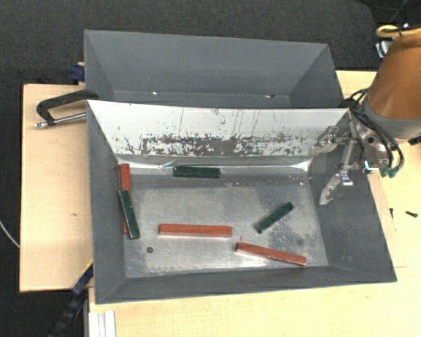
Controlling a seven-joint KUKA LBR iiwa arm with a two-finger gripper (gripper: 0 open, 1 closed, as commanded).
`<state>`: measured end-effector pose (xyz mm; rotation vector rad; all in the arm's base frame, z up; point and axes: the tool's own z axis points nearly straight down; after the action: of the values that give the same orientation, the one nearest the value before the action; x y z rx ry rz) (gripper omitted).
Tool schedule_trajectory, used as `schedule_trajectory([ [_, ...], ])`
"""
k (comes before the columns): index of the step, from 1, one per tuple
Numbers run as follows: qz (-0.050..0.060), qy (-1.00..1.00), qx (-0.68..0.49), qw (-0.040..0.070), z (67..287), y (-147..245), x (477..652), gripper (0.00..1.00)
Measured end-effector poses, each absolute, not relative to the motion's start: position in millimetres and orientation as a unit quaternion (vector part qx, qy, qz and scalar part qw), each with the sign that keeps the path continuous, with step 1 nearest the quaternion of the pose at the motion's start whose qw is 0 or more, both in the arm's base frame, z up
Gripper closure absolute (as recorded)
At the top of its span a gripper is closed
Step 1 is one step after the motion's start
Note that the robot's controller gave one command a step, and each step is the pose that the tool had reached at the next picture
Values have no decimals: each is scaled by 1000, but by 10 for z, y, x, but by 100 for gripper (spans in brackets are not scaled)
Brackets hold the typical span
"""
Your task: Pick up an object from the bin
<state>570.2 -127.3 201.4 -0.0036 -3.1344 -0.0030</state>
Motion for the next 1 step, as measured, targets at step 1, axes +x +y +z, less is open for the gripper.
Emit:
schedule_trajectory([
  [1,0,-1000,0,-1,2062,-1267,5720,0],
])
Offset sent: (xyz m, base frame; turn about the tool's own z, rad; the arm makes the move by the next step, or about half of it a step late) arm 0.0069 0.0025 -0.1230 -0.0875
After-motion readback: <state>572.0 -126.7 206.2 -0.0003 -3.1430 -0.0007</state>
